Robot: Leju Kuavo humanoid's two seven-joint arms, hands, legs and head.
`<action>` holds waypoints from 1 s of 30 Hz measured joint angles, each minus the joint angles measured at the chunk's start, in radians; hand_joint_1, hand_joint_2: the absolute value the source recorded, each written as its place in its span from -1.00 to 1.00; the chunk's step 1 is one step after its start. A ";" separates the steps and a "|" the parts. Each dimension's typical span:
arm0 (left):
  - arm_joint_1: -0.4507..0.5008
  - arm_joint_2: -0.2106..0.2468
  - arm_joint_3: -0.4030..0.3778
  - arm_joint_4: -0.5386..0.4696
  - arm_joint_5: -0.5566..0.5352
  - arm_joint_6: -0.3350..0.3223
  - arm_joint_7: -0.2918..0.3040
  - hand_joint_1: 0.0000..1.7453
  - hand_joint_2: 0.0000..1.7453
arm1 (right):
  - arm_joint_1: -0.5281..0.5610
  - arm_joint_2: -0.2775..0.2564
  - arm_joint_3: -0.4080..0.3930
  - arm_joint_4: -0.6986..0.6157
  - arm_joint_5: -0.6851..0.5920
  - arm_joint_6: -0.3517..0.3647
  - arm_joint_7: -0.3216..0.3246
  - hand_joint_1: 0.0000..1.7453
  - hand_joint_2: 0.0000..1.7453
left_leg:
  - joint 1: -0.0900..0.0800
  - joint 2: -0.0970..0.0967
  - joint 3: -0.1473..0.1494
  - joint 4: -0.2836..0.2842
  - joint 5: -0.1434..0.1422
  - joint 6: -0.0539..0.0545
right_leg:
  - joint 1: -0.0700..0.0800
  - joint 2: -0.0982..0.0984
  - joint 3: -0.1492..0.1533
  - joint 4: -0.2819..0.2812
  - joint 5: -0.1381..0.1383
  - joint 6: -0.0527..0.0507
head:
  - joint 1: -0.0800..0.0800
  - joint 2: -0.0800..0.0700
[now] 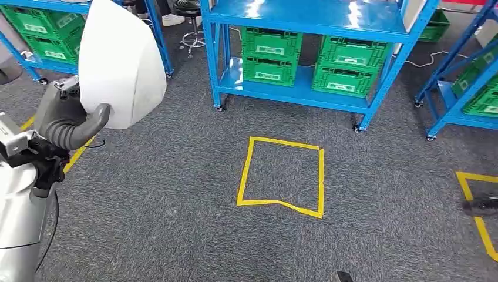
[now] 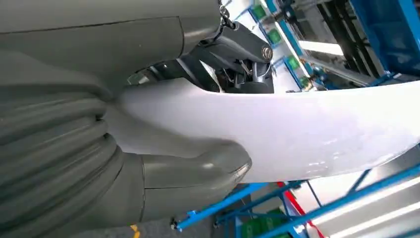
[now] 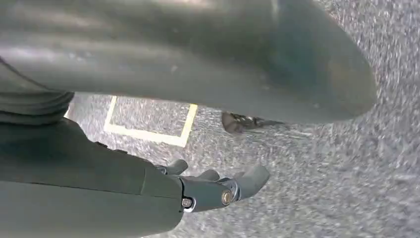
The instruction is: Take the parts from the cabinet and place them on the table.
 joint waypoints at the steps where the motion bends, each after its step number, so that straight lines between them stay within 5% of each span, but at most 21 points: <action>1: -0.002 0.001 0.001 -0.001 -0.001 -0.001 -0.001 1.00 1.00 | 0.001 0.000 0.000 0.000 0.000 0.001 0.001 -1.00 -1.00 | -0.008 -0.011 -0.010 0.008 -0.001 -0.009 | -0.004 0.032 0.010 -0.021 -0.012 0.001 | -0.002 0.000; 5: 0.000 0.004 0.005 -0.003 -0.006 -0.004 -0.001 1.00 1.00 | -0.003 0.002 0.000 0.000 0.001 0.002 0.002 -1.00 -1.00 | 0.002 -0.058 -0.025 -0.006 0.017 -0.040 | -0.003 -0.021 0.013 -0.026 -0.001 -0.021 | 0.000 0.000; 7: -0.005 0.007 0.010 -0.004 -0.006 -0.004 -0.001 1.00 1.00 | -0.004 0.001 0.000 0.000 0.001 0.002 0.002 -1.00 -1.00 | -0.003 0.046 -0.048 0.046 -0.022 -0.047 | -0.003 -0.043 0.015 -0.033 0.004 -0.035 | -0.012 0.000; 9: -0.004 0.006 0.009 -0.004 -0.006 -0.004 -0.002 1.00 1.00 | 0.000 0.001 0.000 0.000 0.001 0.002 0.002 -1.00 -1.00 | 0.001 0.078 -0.120 0.203 -0.101 -0.057 | -0.002 -0.072 0.014 -0.033 0.003 -0.036 | -0.012 0.000; 11: 0.000 0.008 0.009 -0.002 -0.007 -0.007 -0.003 1.00 1.00 | 0.002 0.001 0.000 0.000 0.002 0.002 0.001 -1.00 -1.00 | 0.006 0.083 -0.166 0.303 -0.125 -0.063 | -0.002 -0.100 0.012 -0.033 0.002 -0.036 | -0.013 0.000; 12: 0.000 0.008 0.009 -0.001 -0.008 -0.007 -0.003 1.00 1.00 | 0.001 0.001 0.000 0.000 0.003 0.002 0.001 -1.00 -1.00 | 0.007 0.086 -0.152 0.279 -0.103 -0.064 | -0.002 -0.114 0.013 -0.033 0.002 -0.035 | -0.012 0.000; 14: -0.002 0.012 0.009 -0.001 -0.008 -0.008 -0.007 1.00 1.00 | 0.000 0.002 0.000 0.000 0.007 0.005 -0.006 -1.00 -1.00 | 0.007 0.105 -0.062 0.122 -0.026 -0.062 | -0.003 -0.139 0.017 -0.033 -0.001 -0.031 | -0.013 0.000; 15: -0.005 0.015 0.009 -0.001 -0.008 -0.008 -0.009 1.00 1.00 | 0.000 0.002 0.000 0.000 0.010 0.007 -0.010 -1.00 -1.00 | 0.006 0.147 -0.002 0.020 0.006 -0.059 | -0.001 -0.150 0.022 -0.032 -0.004 -0.026 | -0.013 0.000; 16: -0.010 0.016 0.009 -0.001 -0.008 -0.008 -0.009 1.00 1.00 | 0.000 0.002 0.000 0.000 0.011 0.008 -0.012 -1.00 -1.00 | -0.008 0.170 0.011 -0.011 -0.010 -0.052 | 0.007 -0.158 0.022 -0.030 -0.009 -0.018 | -0.014 0.000; 17: -0.011 0.016 0.009 -0.001 -0.008 -0.008 -0.010 1.00 1.00 | 0.000 0.001 0.000 0.000 0.011 0.008 -0.012 -1.00 -1.00 | -0.003 0.152 0.009 -0.010 -0.002 -0.039 | 0.008 -0.165 0.023 -0.031 -0.008 -0.013 | -0.007 0.000; 20: -0.011 0.029 0.010 0.001 -0.007 -0.008 -0.012 1.00 1.00 | -0.004 0.001 0.000 0.000 0.012 0.011 -0.012 -1.00 -1.00 | -0.004 0.118 0.002 -0.013 0.003 -0.021 | 0.009 -0.197 0.030 -0.037 -0.009 0.003 | -0.008 0.000; 21: -0.011 0.030 0.010 0.000 -0.007 -0.008 -0.013 1.00 1.00 | -0.005 0.000 0.000 0.000 0.012 0.011 -0.013 -1.00 -1.00 | 0.002 0.111 0.005 -0.018 0.008 -0.014 | 0.002 -0.168 0.026 -0.027 -0.018 0.010 | -0.007 0.000; 22: -0.016 0.030 0.010 0.000 -0.006 -0.008 -0.018 1.00 1.00 | -0.004 0.000 0.000 0.000 0.012 0.011 -0.013 -1.00 -1.00 | 0.003 0.102 0.005 -0.020 0.010 -0.008 | 0.001 -0.117 0.010 0.009 -0.044 0.012 | -0.006 0.000; 23: -0.018 0.031 0.010 0.001 -0.006 -0.008 -0.019 1.00 1.00 | -0.003 0.001 0.000 0.000 0.012 0.013 -0.013 -1.00 -1.00 | 0.003 0.094 0.002 -0.020 0.011 -0.005 | 0.001 -0.093 -0.020 0.071 -0.077 0.013 | -0.003 0.000; 25: -0.016 0.031 0.008 0.006 -0.005 -0.010 -0.023 1.00 1.00 | 0.003 0.001 0.000 0.000 0.012 0.012 -0.012 -1.00 -1.00 | 0.001 0.068 -0.001 -0.018 0.012 -0.002 | 0.003 -0.074 -0.102 0.237 -0.143 0.014 | -0.003 0.000; 26: -0.016 0.031 0.008 0.009 -0.005 -0.010 -0.025 1.00 1.00 | 0.005 0.001 0.000 0.000 0.011 0.011 -0.012 -1.00 -1.00 | 0.000 0.055 -0.003 -0.016 0.012 -0.002 | 0.004 -0.073 -0.124 0.274 -0.144 0.014 | -0.003 0.000; 28: -0.018 0.031 0.008 0.015 -0.004 -0.013 -0.029 1.00 1.00 | 0.004 0.001 0.000 0.000 0.009 0.011 -0.012 -1.00 -1.00 | 0.000 0.028 -0.003 -0.011 0.012 -0.002 | 0.004 -0.069 -0.099 0.207 -0.083 0.008 | -0.003 0.000; 29: -0.020 0.031 0.008 0.018 -0.003 -0.013 -0.030 1.00 1.00 | 0.004 0.001 0.000 0.000 0.008 0.011 -0.012 -1.00 -1.00 | 0.000 0.016 -0.003 -0.008 0.011 -0.004 | 0.004 -0.063 -0.062 0.126 -0.038 0.004 | -0.003 0.000; 30: -0.024 0.031 0.007 0.020 -0.002 -0.013 -0.030 1.00 1.00 | 0.003 0.001 0.000 0.000 0.008 0.011 -0.012 -1.00 -1.00 | 0.001 0.004 -0.004 -0.004 0.010 -0.006 | 0.001 -0.034 -0.016 0.028 0.006 0.001 | -0.002 0.000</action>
